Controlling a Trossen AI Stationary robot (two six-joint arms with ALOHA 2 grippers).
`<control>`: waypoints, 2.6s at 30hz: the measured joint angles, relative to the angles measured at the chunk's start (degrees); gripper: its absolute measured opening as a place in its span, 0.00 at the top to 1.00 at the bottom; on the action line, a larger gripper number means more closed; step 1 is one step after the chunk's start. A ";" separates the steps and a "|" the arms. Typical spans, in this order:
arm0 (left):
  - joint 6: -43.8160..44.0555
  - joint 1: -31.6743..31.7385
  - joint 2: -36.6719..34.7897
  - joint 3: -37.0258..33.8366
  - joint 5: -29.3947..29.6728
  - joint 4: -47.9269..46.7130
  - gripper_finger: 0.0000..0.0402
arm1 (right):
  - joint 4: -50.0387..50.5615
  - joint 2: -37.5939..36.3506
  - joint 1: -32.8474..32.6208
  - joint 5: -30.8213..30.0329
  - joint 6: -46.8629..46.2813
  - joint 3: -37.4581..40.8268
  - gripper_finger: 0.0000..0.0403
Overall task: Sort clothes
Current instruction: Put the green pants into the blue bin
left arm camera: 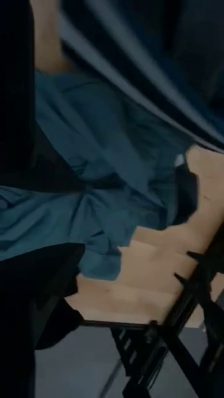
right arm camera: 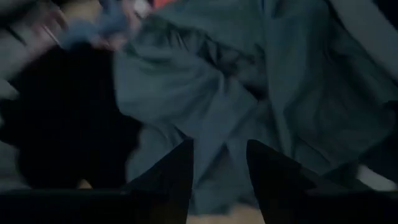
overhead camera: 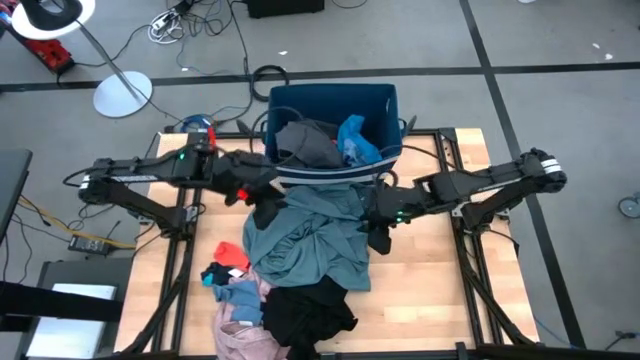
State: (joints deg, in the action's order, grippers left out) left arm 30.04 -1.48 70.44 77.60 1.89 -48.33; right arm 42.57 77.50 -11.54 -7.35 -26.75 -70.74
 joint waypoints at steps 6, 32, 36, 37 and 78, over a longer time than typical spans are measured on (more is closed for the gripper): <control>6.90 -1.95 -7.92 -13.19 0.02 7.97 0.63 | 15.22 12.04 1.59 0.09 7.36 -12.19 0.60; 7.56 -3.53 -16.61 -18.82 -1.42 9.35 0.63 | 17.55 34.89 6.27 -2.92 18.85 -23.15 0.02; 7.53 -3.53 -16.60 -18.82 -2.45 9.26 0.63 | 17.76 39.83 7.17 -1.11 18.11 -23.17 0.02; 7.54 -3.53 -16.59 -18.82 -2.84 9.18 0.63 | 17.78 40.88 7.34 -0.31 17.21 -23.17 0.02; 6.21 -3.53 -16.57 -18.82 -3.43 9.35 0.63 | 27.55 16.21 10.41 -16.50 -1.03 -55.05 0.92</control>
State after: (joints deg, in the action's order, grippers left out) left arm 36.25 -5.02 53.87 58.78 -1.54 -38.98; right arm 70.12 93.71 -1.14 -23.85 -27.78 -125.78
